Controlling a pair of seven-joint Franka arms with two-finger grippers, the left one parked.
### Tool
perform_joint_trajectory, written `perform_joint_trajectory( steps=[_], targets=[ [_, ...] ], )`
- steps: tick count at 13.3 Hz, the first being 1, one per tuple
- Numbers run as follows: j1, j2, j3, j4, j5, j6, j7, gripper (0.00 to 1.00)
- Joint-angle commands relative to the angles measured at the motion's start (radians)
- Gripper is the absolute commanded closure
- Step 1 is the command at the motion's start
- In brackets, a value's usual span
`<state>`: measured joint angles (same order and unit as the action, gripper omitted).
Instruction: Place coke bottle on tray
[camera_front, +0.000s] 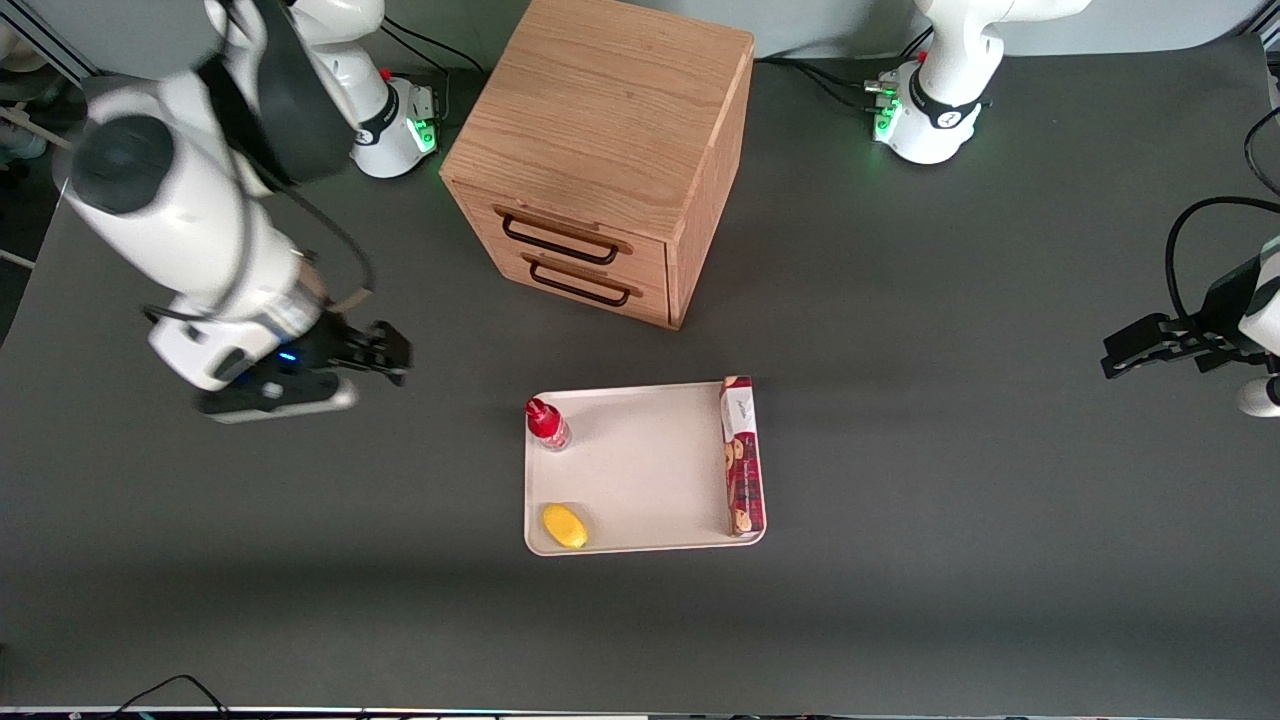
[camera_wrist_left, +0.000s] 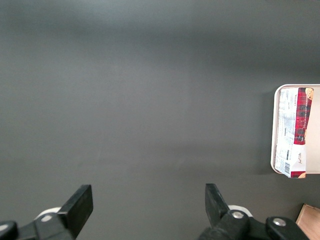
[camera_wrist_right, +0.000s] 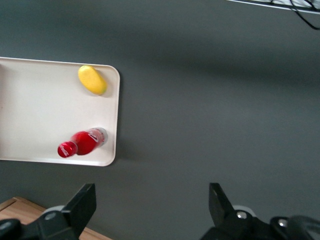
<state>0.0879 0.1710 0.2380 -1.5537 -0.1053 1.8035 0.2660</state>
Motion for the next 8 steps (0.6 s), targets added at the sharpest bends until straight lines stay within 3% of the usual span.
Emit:
perform_joint_trajectory(
  steps=[1,4,8],
  targets=[
    [0.030,-0.221,-0.094,-0.219,0.047,0.004,-0.024,0.00],
    [0.024,-0.275,-0.219,-0.229,0.067,-0.062,-0.131,0.00],
    [0.023,-0.262,-0.284,-0.214,0.088,-0.073,-0.131,0.00]
  ],
)
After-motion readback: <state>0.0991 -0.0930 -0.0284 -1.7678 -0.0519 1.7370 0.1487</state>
